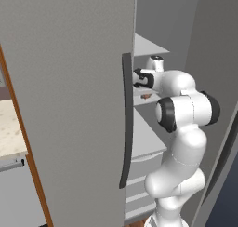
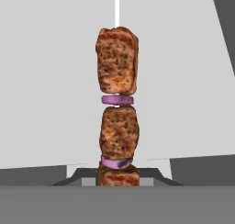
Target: Store the kebab skewer in the freezer for long-term storage. Close the freezer door after placing the cooked food.
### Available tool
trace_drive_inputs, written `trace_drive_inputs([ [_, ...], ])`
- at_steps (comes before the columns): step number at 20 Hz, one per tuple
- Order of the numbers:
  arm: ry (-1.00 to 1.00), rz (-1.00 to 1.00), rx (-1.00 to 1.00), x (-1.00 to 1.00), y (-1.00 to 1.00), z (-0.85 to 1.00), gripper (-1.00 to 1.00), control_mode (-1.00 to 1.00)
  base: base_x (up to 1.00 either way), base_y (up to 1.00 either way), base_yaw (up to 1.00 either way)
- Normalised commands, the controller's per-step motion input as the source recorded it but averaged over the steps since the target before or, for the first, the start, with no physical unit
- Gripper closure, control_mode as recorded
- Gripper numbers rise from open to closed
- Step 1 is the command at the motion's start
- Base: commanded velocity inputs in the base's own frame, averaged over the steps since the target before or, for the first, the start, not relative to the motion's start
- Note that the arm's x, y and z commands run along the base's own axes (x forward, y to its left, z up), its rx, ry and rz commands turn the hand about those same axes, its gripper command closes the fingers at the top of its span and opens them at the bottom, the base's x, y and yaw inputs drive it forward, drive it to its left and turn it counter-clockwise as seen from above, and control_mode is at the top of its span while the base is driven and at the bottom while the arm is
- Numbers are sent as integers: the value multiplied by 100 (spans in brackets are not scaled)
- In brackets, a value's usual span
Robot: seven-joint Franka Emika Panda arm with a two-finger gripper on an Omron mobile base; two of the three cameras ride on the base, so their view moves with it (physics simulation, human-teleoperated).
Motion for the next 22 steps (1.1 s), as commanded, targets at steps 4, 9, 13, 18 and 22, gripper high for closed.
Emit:
trace_drive_inputs([
  [4, 0, 0, 0, 34, 0, -19, 100, -100, 0, 0, 0],
  [9, 0, 0, 0, 16, 0, -10, 100, -100, 0, 0, 0],
  [13, 0, 0, 0, 13, 0, -5, 100, -100, 0, 0, 0],
  [18, 0, 0, 0, 19, 6, -4, 100, -100, 0, 0, 0],
  [22, 0, 0, 0, 25, 14, -6, 100, -100, 0, 0, 0],
])
